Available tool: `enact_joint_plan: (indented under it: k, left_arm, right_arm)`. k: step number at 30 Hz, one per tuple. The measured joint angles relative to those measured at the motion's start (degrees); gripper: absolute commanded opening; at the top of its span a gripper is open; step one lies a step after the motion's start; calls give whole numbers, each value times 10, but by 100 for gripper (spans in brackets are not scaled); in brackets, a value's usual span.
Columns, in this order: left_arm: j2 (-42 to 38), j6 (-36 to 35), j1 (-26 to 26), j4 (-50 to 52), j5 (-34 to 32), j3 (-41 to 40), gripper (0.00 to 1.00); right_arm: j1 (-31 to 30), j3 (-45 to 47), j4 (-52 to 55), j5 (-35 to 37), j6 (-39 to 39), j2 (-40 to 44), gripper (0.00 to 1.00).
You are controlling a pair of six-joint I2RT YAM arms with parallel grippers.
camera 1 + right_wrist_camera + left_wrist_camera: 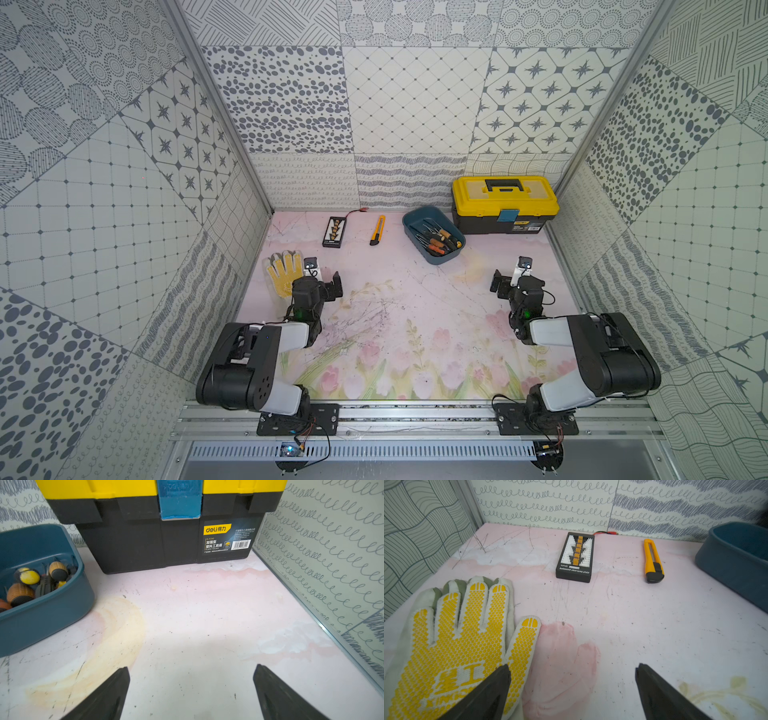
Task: Take out the screwdriver from the storage box
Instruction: Move the storage box to the center of the board.
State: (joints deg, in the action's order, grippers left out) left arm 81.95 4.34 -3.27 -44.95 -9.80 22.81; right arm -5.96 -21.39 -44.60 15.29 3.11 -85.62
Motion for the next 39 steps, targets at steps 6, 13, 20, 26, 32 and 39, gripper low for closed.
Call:
enact_joint_plan:
  k: [6, 13, 20, 26, 32, 39]
  left_arm:
    - [-100, 17, -7, 71, 2, 40, 99]
    - [-129, 40, -34, 195, 47, 163, 99]
    - [-96, 47, -59, 303, 101, 274, 99]
    - [-28, 40, -101, 380, 140, 348, 99]
    - [29, 33, -143, 423, 141, 379, 99]
    - [84, 27, -200, 458, 122, 391, 99]
  right_arm:
    - [-11, -48, 110, -19, -10, 111, 99]
    - [-11, -146, 269, -64, 4, 159, 98]
    - [-11, -284, 415, -125, 44, 77, 93]
    - [-14, -363, 491, -171, 87, -15, 90]
    - [-23, -435, 527, -191, 130, -94, 84]
    - [-38, -507, 558, -194, 162, -176, 77]
